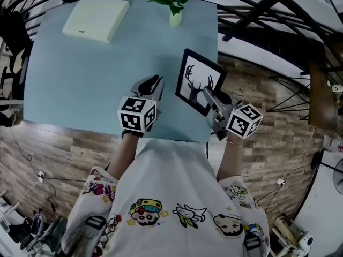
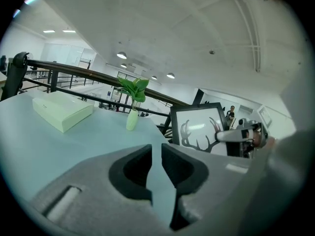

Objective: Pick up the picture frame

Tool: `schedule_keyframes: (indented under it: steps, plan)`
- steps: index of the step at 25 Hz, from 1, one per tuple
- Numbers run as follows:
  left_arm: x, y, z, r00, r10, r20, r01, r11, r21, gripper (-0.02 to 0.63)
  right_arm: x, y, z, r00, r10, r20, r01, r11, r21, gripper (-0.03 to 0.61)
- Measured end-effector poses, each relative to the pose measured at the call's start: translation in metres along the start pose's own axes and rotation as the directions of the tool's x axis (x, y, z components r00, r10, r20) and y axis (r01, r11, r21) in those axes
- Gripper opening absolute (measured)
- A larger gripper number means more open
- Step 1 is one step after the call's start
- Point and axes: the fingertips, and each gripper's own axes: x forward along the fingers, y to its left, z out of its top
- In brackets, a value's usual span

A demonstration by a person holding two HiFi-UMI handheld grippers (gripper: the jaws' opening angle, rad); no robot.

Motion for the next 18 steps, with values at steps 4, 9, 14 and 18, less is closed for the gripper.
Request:
schedule_keyframes:
  steps: [4, 9, 14, 18]
  plan:
    - [-0.009, -0.004, 0.009, 1.000, -0.002, 0.024, 0.002, 1.000, 0.030, 0.055, -0.002, 0.012, 0.009, 0.998, -0.063, 0.030, 0.067, 0.987, -0.145, 0.038]
    - [-0.020, -0.006, 0.023, 0.997, 0.008, 0.073, -0.014, 0.997, 0.073, 0.026, -0.006, 0.015, 0.021, 0.980, -0.159, 0.117, 0.186, 0.943, -0.275, 0.038]
    - [-0.027, -0.008, 0.030, 0.994, 0.029, 0.103, -0.044, 0.989, 0.143, 0.006, -0.014, 0.014, 0.031, 0.953, -0.227, 0.201, 0.285, 0.896, -0.342, 0.038]
    - [-0.030, -0.012, 0.031, 0.993, 0.033, 0.116, -0.053, 0.982, 0.180, 0.000, -0.022, 0.010, 0.035, 0.930, -0.267, 0.252, 0.346, 0.868, -0.357, 0.038]
